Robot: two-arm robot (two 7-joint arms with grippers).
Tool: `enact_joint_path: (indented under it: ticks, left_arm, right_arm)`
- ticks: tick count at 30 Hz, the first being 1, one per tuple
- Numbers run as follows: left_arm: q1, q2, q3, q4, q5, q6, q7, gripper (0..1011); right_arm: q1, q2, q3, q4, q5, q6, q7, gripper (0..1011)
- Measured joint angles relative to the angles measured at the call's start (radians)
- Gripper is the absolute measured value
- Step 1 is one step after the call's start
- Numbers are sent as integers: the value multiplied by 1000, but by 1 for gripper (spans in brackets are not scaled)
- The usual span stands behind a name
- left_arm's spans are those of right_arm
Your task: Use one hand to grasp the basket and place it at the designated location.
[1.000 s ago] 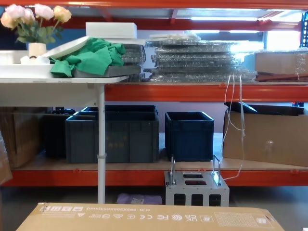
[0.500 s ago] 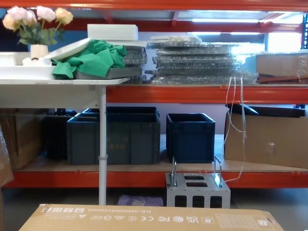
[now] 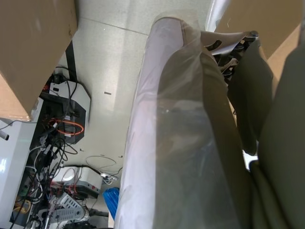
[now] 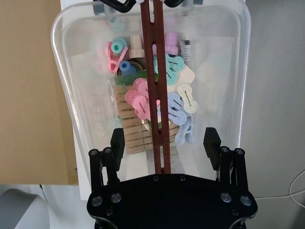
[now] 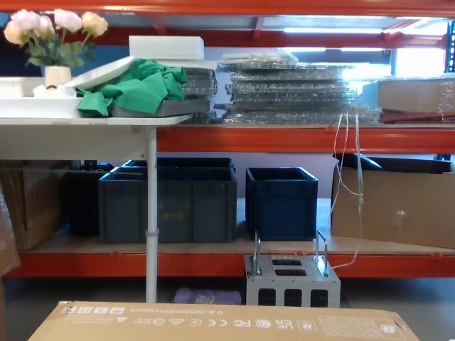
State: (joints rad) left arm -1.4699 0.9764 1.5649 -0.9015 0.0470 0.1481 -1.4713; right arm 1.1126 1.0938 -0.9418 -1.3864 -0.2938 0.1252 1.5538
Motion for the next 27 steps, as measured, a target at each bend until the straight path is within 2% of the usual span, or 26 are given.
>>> enact_joint_path:
  ticks: [11, 20, 27]
  left_arm:
    - [0, 0, 0, 0, 0, 0, 0, 0]
    - [0, 0, 0, 0, 0, 0, 0, 0]
    - [0, 0, 0, 0, 0, 0, 0, 0]
  right_arm:
    - [5, -5, 6, 3, 2, -3, 2, 1000]
    - [15, 48, 52, -73, 19, 25, -12, 1000]
    - [16, 101, 104, -142, 37, 43, -25, 1000]
